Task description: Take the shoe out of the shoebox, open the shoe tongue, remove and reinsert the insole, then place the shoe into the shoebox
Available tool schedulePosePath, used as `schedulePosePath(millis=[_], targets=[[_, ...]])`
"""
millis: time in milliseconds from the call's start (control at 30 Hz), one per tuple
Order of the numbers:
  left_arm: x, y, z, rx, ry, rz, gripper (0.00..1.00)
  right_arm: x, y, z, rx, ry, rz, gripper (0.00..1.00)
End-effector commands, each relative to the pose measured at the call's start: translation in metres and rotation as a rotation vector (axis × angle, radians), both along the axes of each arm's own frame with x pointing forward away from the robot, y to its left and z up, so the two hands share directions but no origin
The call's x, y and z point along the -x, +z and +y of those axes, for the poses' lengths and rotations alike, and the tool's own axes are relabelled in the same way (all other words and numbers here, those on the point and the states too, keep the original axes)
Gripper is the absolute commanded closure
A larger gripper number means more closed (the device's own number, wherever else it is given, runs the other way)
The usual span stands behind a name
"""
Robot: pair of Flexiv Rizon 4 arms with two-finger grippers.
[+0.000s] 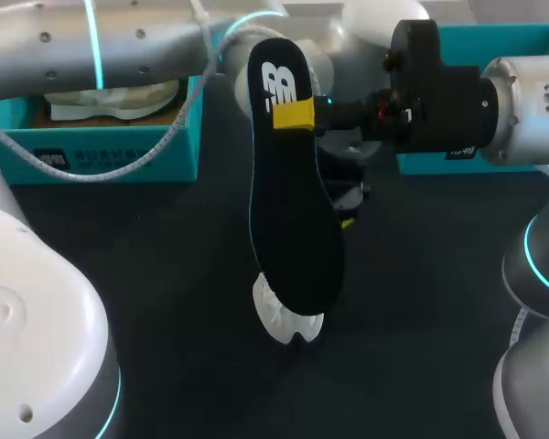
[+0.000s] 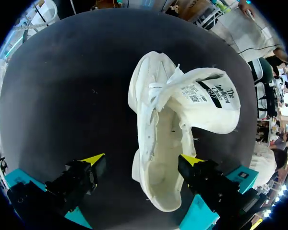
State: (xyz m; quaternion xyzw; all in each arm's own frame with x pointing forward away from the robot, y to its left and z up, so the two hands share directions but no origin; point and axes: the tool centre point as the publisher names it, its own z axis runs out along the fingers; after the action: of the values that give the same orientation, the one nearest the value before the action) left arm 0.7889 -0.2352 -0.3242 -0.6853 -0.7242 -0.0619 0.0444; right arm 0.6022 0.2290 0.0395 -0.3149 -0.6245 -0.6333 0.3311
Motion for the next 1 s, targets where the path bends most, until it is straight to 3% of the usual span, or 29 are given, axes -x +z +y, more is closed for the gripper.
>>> schedulePosePath(millis=[33,367,433,533,633,733,1000], targets=[[-0.002,0.025,0.010,0.117,0.009,-0.037,0.00,0.000,0.000,0.004,0.001,-0.002,0.001,1.00],[-0.033,0.055,0.014,0.220,0.065,-0.055,0.00,0.000,0.000,0.004,0.001,-0.002,0.001,1.00],[-0.039,0.062,0.019,0.254,0.062,-0.052,0.00,-0.002,-0.013,-0.006,-0.020,-0.047,0.090,1.00],[-0.046,0.072,0.025,0.303,0.050,-0.052,0.00,-0.011,-0.022,-0.025,-0.105,-0.179,0.153,1.00],[-0.052,0.084,0.030,0.369,0.035,-0.049,0.00,-0.022,-0.029,-0.041,-0.128,-0.225,0.210,1.00],[-0.056,0.098,0.035,0.427,0.031,-0.059,0.00,-0.038,-0.033,-0.058,-0.153,-0.257,0.209,1.00],[-0.060,0.125,0.051,0.566,0.004,-0.067,0.00,-0.095,-0.041,-0.095,-0.182,-0.358,0.285,1.00]])
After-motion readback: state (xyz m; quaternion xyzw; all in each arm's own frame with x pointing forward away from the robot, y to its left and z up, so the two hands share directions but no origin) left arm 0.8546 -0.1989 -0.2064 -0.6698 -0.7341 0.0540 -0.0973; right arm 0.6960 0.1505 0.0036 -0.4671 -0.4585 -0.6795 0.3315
